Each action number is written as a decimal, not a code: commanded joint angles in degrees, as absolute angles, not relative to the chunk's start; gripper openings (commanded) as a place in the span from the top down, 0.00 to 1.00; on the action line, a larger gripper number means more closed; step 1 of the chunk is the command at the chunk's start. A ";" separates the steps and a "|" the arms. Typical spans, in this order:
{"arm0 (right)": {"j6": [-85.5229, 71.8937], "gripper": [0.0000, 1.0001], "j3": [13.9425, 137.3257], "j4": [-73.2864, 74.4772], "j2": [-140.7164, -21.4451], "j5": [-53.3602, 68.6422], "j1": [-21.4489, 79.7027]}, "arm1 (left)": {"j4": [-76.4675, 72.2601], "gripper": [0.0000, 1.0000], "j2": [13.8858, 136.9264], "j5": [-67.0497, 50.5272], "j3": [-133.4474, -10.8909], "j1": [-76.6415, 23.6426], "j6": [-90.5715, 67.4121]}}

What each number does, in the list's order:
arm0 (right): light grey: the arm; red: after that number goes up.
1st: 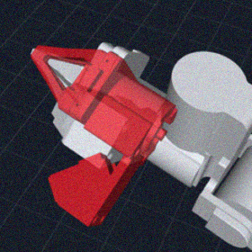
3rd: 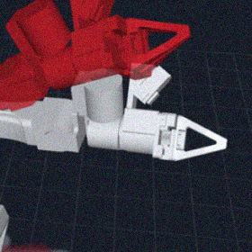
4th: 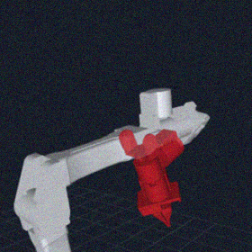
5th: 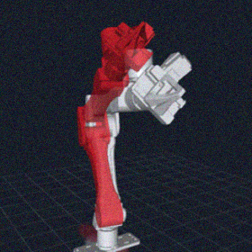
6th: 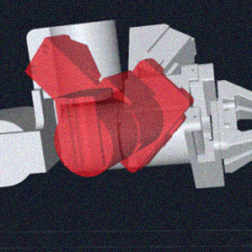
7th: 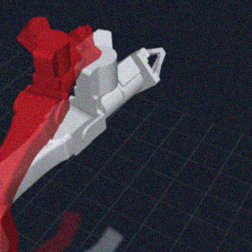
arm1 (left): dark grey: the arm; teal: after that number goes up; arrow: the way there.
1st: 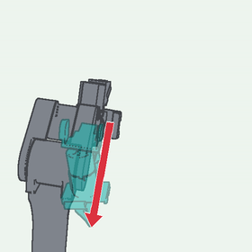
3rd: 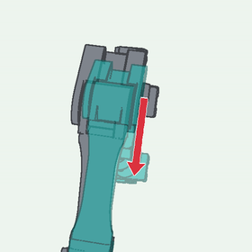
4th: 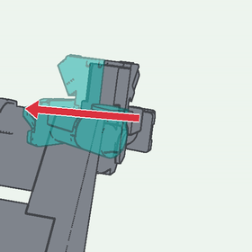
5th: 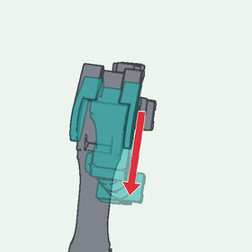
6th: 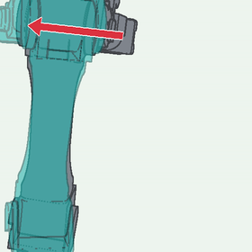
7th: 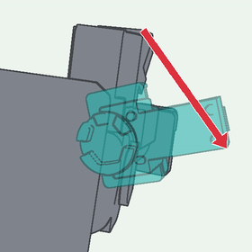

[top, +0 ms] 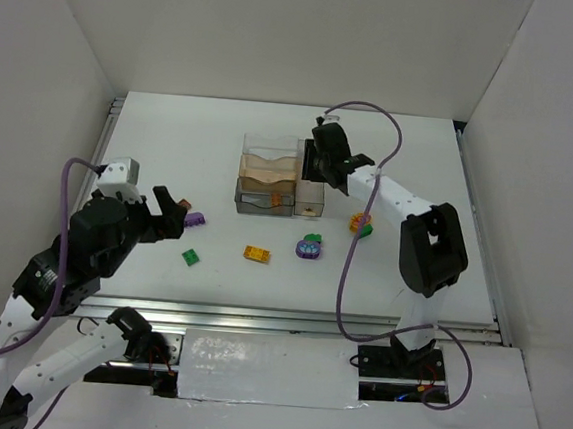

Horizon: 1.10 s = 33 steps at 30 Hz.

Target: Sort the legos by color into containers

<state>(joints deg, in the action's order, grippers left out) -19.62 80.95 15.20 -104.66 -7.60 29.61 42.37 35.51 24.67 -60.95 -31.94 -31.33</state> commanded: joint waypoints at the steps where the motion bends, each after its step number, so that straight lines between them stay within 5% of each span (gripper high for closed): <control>1: -16.00 0.97 88.22 22.41 -107.92 -14.24 28.40 | 42.02 0.01 34.72 26.11 -57.32 -31.90 -28.48; 9: -15.12 0.57 95.36 25.84 -115.05 -11.08 27.69 | 39.72 0.00 34.63 24.00 -53.53 -31.82 -27.25; 12: -15.12 0.31 95.10 25.58 -114.61 -10.55 27.86 | 39.29 0.00 35.94 21.38 -53.61 -31.82 -26.46; 14: -15.29 0.26 95.01 25.84 -113.74 -10.90 27.86 | 38.32 0.01 37.52 19.00 -53.61 -31.82 -25.40; 16: -15.47 0.09 93.70 25.23 -111.28 -10.29 27.86 | 38.14 0.00 39.45 15.30 -54.05 -31.82 -25.49; 33: -24.08 0.08 65.14 19.60 -71.29 3.25 31.20 | 35.95 0.00 70.56 13.44 -57.21 -40.94 -37.16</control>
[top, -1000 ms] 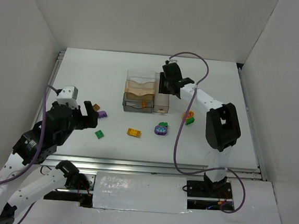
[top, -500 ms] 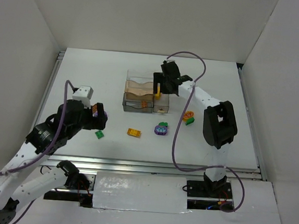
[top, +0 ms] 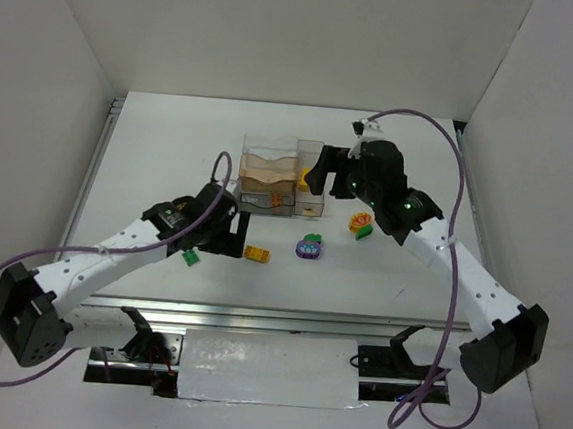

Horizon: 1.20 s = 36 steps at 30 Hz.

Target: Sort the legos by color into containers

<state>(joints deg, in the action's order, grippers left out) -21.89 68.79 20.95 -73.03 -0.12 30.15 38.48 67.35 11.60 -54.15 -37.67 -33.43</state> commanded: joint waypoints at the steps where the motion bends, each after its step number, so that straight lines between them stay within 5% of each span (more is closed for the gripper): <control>1: -24.69 0.08 63.39 19.60 -68.93 3.69 31.64 | 34.90 0.00 73.88 14.49 -57.39 -41.57 -38.22; 3: -25.22 0.00 61.71 19.69 -66.63 4.57 31.82 | 32.97 0.01 77.76 15.99 -56.78 -42.36 -39.54; 29: -26.19 0.00 52.91 19.95 -56.51 9.58 32.52 | 21.71 0.05 99.40 15.82 -60.38 -44.65 -37.53; 31: -26.02 0.00 53.17 20.21 -56.25 9.67 32.52 | 21.27 0.13 100.02 15.30 -60.64 -44.65 -37.09; 34: -26.19 0.00 52.91 19.95 -55.81 9.49 32.61 | 20.57 0.38 100.37 14.68 -60.47 -44.74 -36.83; 36: -26.28 0.00 52.21 19.34 -55.37 9.40 32.34 | 20.57 0.73 99.76 14.41 -60.29 -44.74 -36.83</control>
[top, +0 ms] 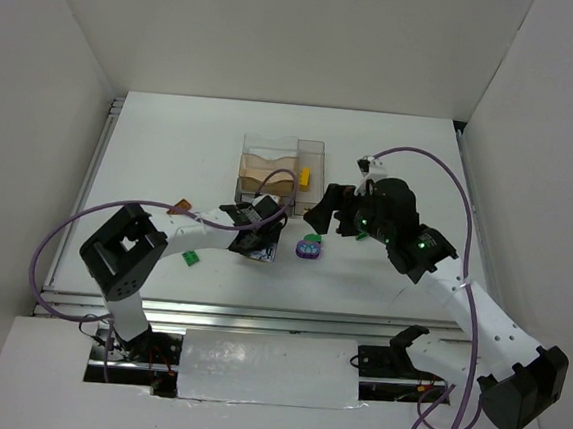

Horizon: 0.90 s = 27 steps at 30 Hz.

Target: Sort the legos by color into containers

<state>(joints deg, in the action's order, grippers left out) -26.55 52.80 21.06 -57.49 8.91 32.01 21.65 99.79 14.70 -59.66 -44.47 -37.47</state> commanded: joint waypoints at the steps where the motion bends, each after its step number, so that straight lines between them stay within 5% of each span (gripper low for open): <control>1: -26.37 0.00 51.86 18.90 -55.20 9.32 32.43 | 20.65 0.94 98.54 14.24 -60.12 -44.82 -37.00; 3: -27.15 0.00 50.72 17.84 -54.58 8.70 32.26 | 19.52 1.00 95.82 12.93 -58.37 -45.09 -35.52; 13: -38.58 0.00 48.59 10.98 -52.99 23.29 29.35 | -14.14 1.00 53.21 -13.70 -33.32 -45.70 -23.29; 22: -38.76 0.02 59.14 22.58 -61.78 11.16 43.94 | -7.65 1.00 54.93 -8.27 -37.70 -52.99 -13.81; 27: -37.97 0.19 59.68 26.19 -63.90 10.72 46.93 | -7.38 1.00 53.70 -4.75 -37.71 -54.23 -12.31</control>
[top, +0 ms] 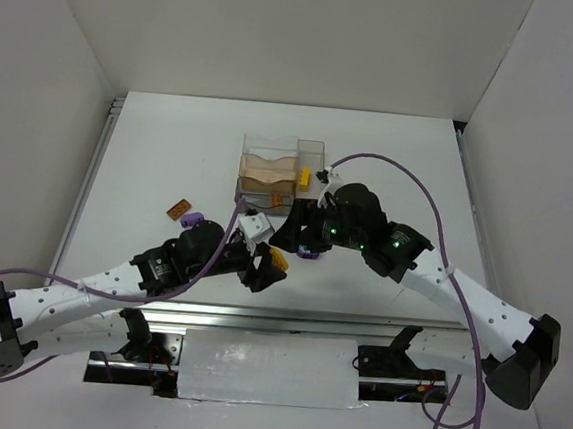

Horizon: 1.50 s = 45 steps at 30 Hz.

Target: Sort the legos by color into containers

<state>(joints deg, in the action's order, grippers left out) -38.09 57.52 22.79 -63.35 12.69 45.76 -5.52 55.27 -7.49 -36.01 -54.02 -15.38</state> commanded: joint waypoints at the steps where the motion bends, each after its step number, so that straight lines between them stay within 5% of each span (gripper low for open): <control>1: -37.97 0.20 59.24 26.45 -64.51 10.20 47.02 | -7.90 1.00 53.53 -5.27 -37.53 -54.32 -12.30; 12: -37.00 0.32 57.48 25.93 -68.38 15.28 49.22 | -10.02 1.00 51.68 -6.68 -36.74 -54.84 -10.28; 15: -37.26 0.60 57.22 23.65 -70.66 19.66 49.22 | -10.55 1.00 51.33 -6.24 -36.56 -54.84 -10.20; 18: -37.27 1.00 57.56 22.59 -71.02 20.66 49.31 | -10.11 1.00 51.15 -5.54 -36.65 -54.93 -9.84; 19: -37.09 1.00 57.92 22.94 -70.84 20.13 49.31 | -10.02 0.97 51.15 -5.54 -36.65 -55.02 -9.93; 24: -37.61 1.00 58.45 20.57 -69.35 19.68 48.96 | -9.58 0.01 50.80 0.78 -35.86 -55.11 -12.91; 30: -36.04 1.00 56.78 15.57 -71.19 17.32 44.49 | -6.69 0.00 49.13 9.30 -37.34 -55.11 -17.38; 36: -28.13 1.00 58.43 11.24 -75.40 12.42 36.04 | 9.73 0.00 48.25 31.45 -44.45 -55.02 -31.61; 45: -20.48 1.00 86.46 23.80 -104.83 -16.86 29.27 | 37.87 0.00 49.48 32.70 -58.01 -54.93 -39.46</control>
